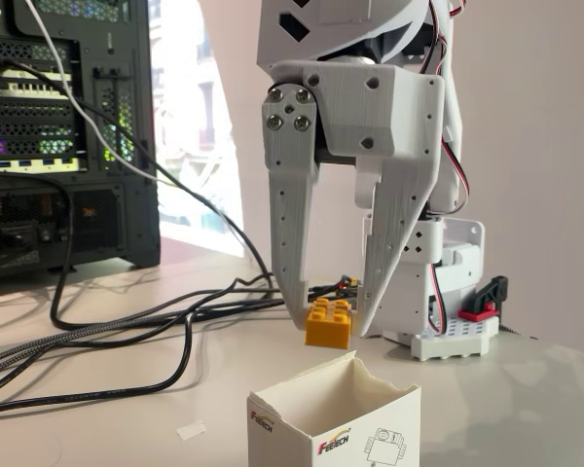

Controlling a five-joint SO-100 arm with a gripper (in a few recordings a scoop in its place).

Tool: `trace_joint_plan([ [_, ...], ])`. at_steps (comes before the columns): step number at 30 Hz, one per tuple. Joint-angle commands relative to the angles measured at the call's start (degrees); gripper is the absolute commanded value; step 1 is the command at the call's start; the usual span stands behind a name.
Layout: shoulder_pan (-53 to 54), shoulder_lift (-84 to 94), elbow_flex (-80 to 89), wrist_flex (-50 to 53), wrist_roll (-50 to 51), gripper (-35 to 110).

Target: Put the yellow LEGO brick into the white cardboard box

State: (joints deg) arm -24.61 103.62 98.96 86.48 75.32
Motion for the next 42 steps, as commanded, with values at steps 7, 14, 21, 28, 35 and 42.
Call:
trace_joint_plan([
  [7,-0.26,3.96,-4.75,2.37,0.26,12],
  [14,3.16,6.68,-2.55,0.26,-12.04,-9],
  [21,7.29,7.38,-0.7,0.88,-32.52,-9],
  [28,11.69,15.64,9.84,-3.78,-49.75,-9],
  [35,13.27,24.96,23.55,-10.81,-57.48,-8],
  [42,14.59,38.5,42.45,-21.97,-65.83,-7],
])
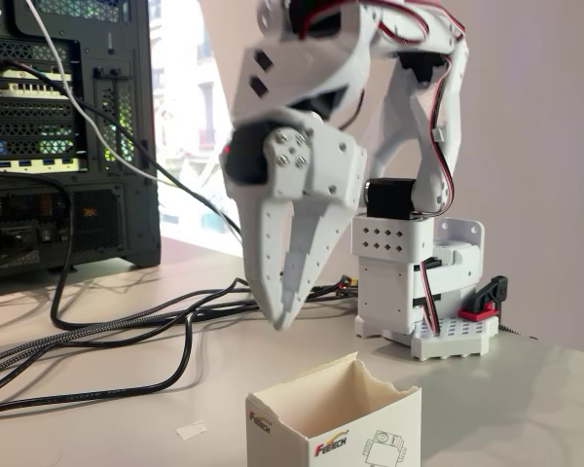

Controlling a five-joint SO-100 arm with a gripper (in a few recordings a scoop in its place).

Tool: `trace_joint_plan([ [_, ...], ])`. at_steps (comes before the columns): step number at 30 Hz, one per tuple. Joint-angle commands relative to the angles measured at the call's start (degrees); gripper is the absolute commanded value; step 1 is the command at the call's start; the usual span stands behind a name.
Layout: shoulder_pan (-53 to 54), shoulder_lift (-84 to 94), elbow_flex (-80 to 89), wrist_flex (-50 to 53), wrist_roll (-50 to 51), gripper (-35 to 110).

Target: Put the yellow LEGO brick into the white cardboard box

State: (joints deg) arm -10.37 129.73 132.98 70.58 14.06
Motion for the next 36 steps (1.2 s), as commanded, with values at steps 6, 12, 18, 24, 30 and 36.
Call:
trace_joint_plan([
  [6,1.23,19.86,16.96,-9.93,-7.91,-7],
  [12,1.49,29.09,23.91,-10.55,-9.58,-7],
  [18,2.29,46.14,28.65,-3.78,-11.95,-9],
  [24,2.99,54.84,30.59,0.62,-13.8,-9],
  [30,3.25,54.84,30.67,0.7,-14.5,-9],
  [36,2.9,54.84,30.67,0.7,-14.77,-9],
])
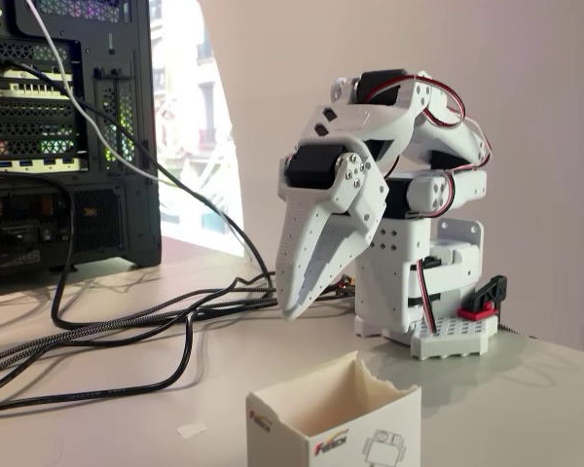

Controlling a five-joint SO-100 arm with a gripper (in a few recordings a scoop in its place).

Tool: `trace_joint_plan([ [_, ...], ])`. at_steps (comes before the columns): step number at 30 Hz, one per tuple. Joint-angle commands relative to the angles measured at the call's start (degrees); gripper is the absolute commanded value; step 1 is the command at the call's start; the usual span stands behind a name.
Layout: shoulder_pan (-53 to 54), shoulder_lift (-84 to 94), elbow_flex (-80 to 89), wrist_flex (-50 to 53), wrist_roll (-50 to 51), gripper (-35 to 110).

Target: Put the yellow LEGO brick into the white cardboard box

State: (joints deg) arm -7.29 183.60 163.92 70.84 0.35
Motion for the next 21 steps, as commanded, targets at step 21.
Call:
trace_joint_plan([
  [21,0.62,0.97,-0.26,0.44,-0.35,-9],
])
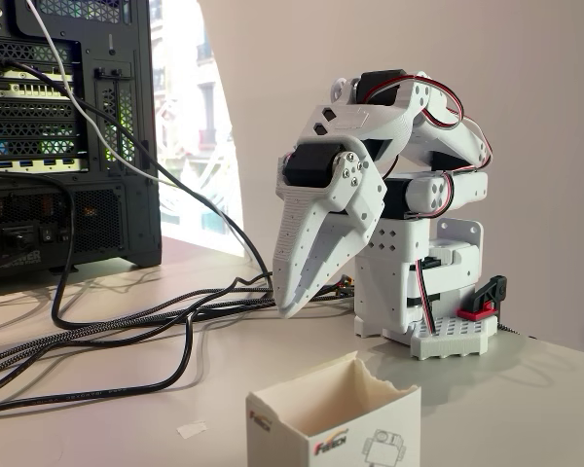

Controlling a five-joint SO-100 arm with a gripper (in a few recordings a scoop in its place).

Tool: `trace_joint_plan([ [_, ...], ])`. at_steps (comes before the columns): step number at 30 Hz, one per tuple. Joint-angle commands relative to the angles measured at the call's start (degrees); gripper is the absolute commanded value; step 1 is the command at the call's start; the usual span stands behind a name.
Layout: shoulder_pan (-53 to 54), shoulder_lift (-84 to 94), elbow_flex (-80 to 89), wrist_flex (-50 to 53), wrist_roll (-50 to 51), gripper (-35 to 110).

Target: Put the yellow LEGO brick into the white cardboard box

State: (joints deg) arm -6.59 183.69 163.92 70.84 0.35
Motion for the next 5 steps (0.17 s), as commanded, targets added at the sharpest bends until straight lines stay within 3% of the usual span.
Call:
trace_joint_plan([
  [1,-0.09,0.88,-0.26,0.44,-0.35,-9],
  [5,-0.09,0.88,-0.26,0.44,-0.35,-9],
])
